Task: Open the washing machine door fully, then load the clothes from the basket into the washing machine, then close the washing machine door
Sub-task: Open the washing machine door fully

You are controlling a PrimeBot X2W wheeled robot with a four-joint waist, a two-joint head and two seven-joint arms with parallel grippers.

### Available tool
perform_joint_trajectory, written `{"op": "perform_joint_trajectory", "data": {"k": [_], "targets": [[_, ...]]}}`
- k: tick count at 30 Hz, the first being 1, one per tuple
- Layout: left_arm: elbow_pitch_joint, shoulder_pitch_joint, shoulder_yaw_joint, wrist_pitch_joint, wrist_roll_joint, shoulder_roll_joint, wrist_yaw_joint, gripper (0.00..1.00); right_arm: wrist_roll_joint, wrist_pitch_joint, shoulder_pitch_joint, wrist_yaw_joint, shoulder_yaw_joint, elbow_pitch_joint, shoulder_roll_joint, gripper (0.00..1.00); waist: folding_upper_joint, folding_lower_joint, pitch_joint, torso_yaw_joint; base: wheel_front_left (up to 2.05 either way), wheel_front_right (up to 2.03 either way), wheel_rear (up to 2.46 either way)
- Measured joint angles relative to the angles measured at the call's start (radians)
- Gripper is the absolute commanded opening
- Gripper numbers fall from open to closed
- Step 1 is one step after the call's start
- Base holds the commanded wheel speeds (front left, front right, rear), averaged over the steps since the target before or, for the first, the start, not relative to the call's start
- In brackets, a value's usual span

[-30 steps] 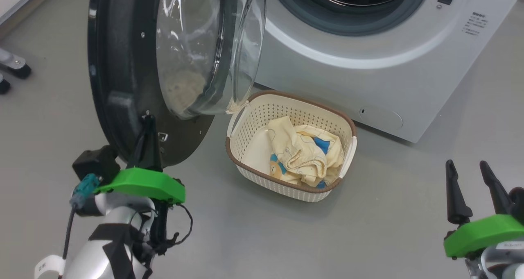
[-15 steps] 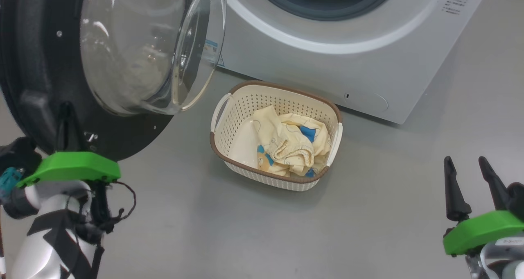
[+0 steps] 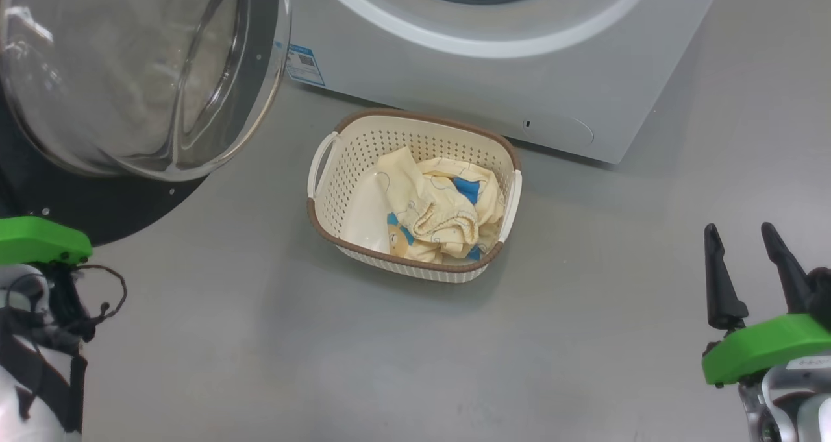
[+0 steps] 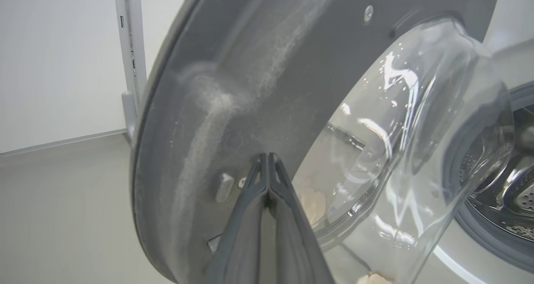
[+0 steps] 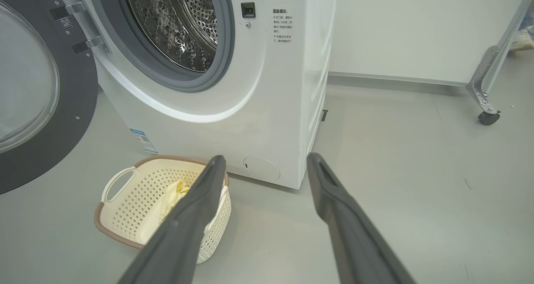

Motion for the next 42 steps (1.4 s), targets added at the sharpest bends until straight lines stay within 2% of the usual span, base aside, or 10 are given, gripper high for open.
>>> {"op": "perform_joint_trajectory", "data": {"k": [10,20,27,33,42], "targets": [[0.159,-0.122,0.083,-0.002,0.048,0.041,-0.050,0.00,-0.015,0.007,-0.023,0.000,0.009,-0.004,0.000,1.00,0.0000,0.0001,0.034,-0.030,0.00,0.00,0.00],[0.179,-0.142,0.160,-0.002,0.114,0.043,-0.090,0.00,-0.014,0.007,-0.025,0.000,0.009,0.002,0.000,1.00,0.0000,0.0000,0.031,-0.040,0.00,0.00,0.00],[0.092,-0.106,0.199,-0.002,0.175,0.005,-0.101,0.00,-0.014,-0.004,-0.025,0.000,0.010,0.020,0.000,1.00,0.0000,0.0000,0.011,-0.047,0.00,0.00,0.00],[-0.028,0.001,0.211,-0.002,0.234,-0.063,-0.120,0.00,-0.004,-0.016,-0.025,0.000,0.010,0.036,0.000,1.00,0.0000,0.0000,-0.011,-0.058,0.00,0.00,0.00],[-0.192,0.145,0.158,-0.002,0.299,-0.138,-0.162,0.00,0.003,-0.034,-0.022,0.000,0.039,0.065,0.000,1.00,0.0000,0.0000,-0.051,-0.097,0.00,0.00,0.00]]}}
